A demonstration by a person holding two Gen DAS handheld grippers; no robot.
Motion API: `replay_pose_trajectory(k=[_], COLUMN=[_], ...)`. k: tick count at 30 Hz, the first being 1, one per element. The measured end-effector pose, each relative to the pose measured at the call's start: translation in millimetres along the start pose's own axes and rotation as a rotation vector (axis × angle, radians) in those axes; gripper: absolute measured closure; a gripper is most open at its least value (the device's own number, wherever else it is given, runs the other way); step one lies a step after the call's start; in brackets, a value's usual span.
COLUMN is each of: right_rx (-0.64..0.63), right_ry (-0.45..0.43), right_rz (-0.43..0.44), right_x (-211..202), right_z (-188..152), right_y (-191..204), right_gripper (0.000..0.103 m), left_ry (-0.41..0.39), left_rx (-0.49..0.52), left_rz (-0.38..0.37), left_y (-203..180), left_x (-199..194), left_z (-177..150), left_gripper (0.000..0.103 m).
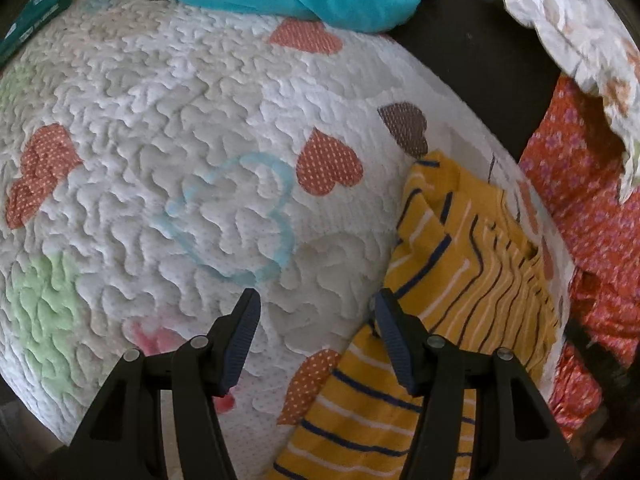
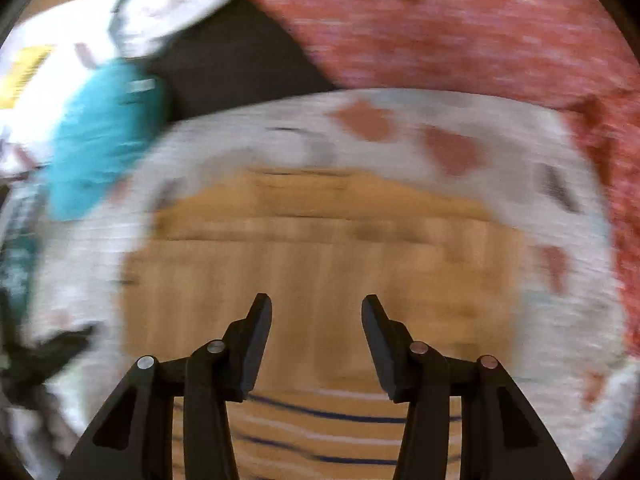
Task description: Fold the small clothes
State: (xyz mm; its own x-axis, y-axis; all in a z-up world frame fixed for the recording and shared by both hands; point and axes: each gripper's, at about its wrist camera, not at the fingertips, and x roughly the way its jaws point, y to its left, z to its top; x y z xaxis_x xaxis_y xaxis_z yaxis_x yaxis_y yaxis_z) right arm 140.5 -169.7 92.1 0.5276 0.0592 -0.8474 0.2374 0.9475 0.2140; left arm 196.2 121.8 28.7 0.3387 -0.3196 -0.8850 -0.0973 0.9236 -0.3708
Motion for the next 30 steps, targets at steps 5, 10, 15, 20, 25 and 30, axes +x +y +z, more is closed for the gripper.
replay_pose_trajectory(k=[5,10,15,20,25,30], right_rx=[-0.204,-0.317,-0.460,-0.509,-0.426,-0.394], right_ry=[0.049,0.128,0.261,0.169,-0.016,0.060], right_rz=[0.129,0.073,-0.065,-0.115,-0.175,-0.057], right_x=[41,102,149,131,111,122], right_z=[31,46,39,58,84,82], right_y=[105,167,183,191,187,194], right_gripper=[0.051,0.051,0.068,0.097,0.092,0.084], left_ry=[0.091,0.078,0.070,0.072,0.069,0.075], left_rx=[-0.060,-0.021,0.032,0.006,0.016,-0.002], left_rz=[-0.041,-0.030,0.025,0.026,0.035,0.022], left_y=[3,-16,-33,-35,-33,-31], left_x=[32,36,42,45,43,40], left_z=[0,1,-6,-7,-7,-7], left_gripper=[0.048,0.049,0.049,0.049,0.049,0.049])
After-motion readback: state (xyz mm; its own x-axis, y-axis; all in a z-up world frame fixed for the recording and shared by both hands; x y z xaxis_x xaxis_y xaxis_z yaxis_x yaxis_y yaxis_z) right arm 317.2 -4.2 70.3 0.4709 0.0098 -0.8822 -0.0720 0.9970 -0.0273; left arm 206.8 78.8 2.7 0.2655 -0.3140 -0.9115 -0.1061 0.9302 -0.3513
